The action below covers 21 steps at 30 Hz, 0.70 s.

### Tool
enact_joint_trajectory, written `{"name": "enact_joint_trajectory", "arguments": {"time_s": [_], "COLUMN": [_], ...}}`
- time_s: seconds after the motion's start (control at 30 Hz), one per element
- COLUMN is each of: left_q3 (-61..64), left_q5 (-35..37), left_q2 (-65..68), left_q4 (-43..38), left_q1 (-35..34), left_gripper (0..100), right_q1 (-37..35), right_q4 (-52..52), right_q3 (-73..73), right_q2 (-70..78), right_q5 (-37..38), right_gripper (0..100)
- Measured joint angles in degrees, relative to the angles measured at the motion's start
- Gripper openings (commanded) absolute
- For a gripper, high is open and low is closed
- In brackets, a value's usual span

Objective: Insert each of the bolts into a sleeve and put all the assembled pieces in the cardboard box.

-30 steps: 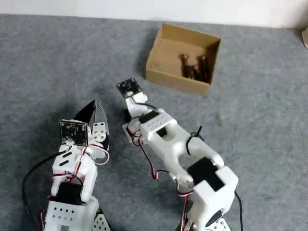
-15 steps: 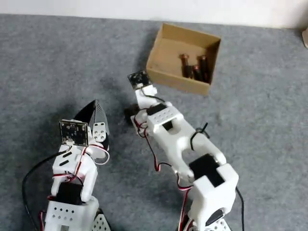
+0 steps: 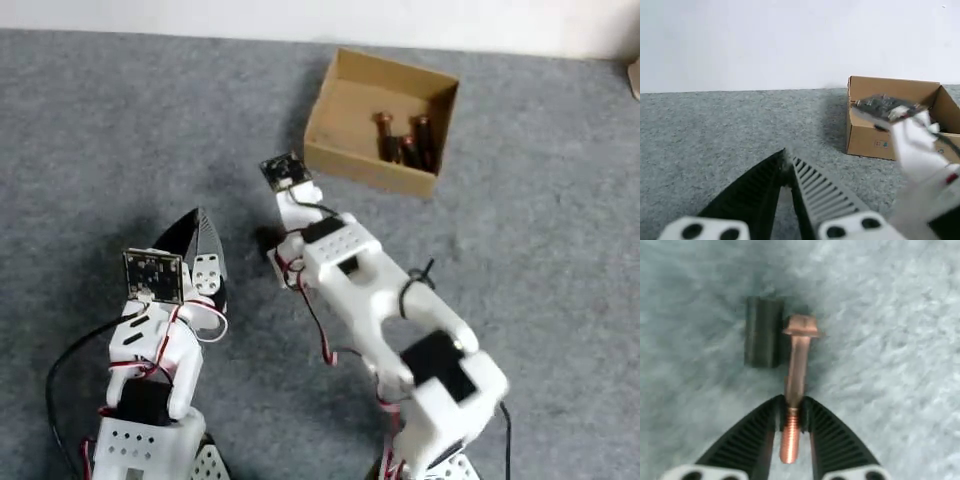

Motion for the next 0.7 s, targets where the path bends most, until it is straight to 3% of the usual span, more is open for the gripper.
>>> {"name": "enact_joint_trajectory", "arguments": {"time_s": [0.2,0.37,0.7], "left_q3": [-0.1,-2.2,-4.3], "left_q5": [0.0,0.0,4.0], "left_q2": [0.0,0.0,0.0], "left_q4": [0.0,0.0,0.0], "left_q1": [-2.9,-5.7,-10.5], "left_gripper": [1,1,1], "right_q1": [-7.3,-8.4,-10.5], "right_q4": [-6.7,-9.5,-11.8], "right_q3": [11.0,14.6,6.5], "right_q2": [-12.6,-14.7,3.2], "right_q5": [0.1,2.6,3.4], "right_gripper": [0.5,0.5,3.8]}}
